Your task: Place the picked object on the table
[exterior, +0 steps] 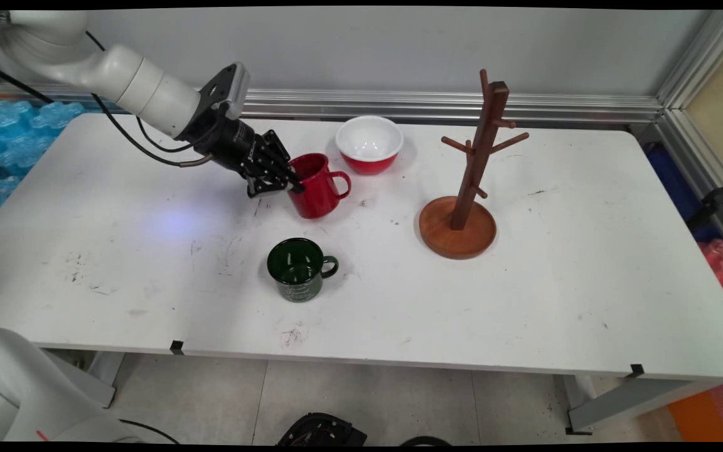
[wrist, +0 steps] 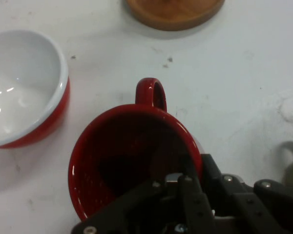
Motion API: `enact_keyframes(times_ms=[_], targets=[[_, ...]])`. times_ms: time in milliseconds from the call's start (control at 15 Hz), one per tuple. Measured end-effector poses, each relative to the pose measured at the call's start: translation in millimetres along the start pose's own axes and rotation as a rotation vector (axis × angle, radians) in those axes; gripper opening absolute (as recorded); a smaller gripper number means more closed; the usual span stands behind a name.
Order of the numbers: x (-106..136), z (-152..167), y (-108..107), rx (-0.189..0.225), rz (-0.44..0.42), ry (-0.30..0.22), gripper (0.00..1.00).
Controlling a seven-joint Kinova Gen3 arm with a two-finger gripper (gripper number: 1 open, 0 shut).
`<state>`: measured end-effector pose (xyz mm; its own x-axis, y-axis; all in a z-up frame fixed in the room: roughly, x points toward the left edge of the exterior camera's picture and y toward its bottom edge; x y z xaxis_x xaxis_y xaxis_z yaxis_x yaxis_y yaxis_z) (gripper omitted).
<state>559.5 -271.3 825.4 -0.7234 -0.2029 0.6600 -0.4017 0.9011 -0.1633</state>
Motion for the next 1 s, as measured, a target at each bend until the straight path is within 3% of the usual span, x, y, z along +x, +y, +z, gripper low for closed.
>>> enact_keyframes(times_ms=[1000], targets=[[-14.8, 1.6, 2.2, -0.007, 0.02, -0.032, 0.0]])
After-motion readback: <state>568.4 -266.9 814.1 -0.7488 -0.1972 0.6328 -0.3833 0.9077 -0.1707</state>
